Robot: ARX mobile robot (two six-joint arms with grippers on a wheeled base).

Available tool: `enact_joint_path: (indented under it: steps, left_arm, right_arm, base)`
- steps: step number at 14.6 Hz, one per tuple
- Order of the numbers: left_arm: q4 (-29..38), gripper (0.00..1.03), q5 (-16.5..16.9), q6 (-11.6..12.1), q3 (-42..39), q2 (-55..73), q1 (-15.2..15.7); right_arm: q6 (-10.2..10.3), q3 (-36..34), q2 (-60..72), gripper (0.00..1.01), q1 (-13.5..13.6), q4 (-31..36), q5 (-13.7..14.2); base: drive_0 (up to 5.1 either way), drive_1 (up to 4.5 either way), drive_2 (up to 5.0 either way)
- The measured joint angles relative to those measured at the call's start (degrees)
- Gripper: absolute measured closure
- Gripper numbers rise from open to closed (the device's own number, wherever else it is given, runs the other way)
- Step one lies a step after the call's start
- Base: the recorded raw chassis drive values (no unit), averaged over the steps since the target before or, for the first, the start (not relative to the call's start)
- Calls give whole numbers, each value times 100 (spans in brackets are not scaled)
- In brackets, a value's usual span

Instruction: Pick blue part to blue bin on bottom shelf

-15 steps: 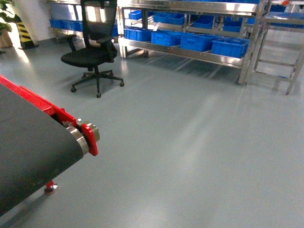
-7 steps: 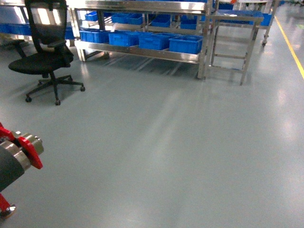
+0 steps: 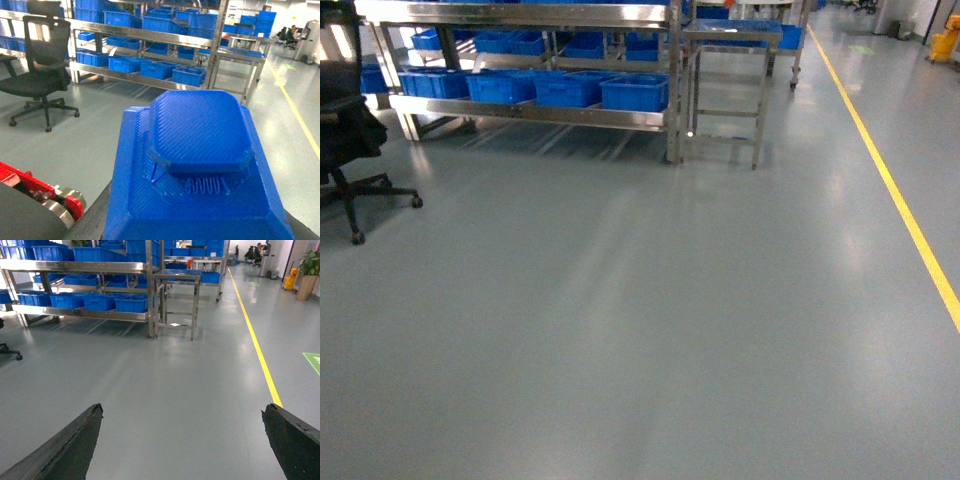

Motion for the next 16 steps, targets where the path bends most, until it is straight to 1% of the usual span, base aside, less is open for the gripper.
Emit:
enact_joint_path:
  steps: [16]
  left_arm:
    - [-11, 60, 0, 0, 0, 0, -4]
  right_arm:
    - [-2, 0, 0, 3, 0, 20, 0]
  base:
    - [-169, -169, -169]
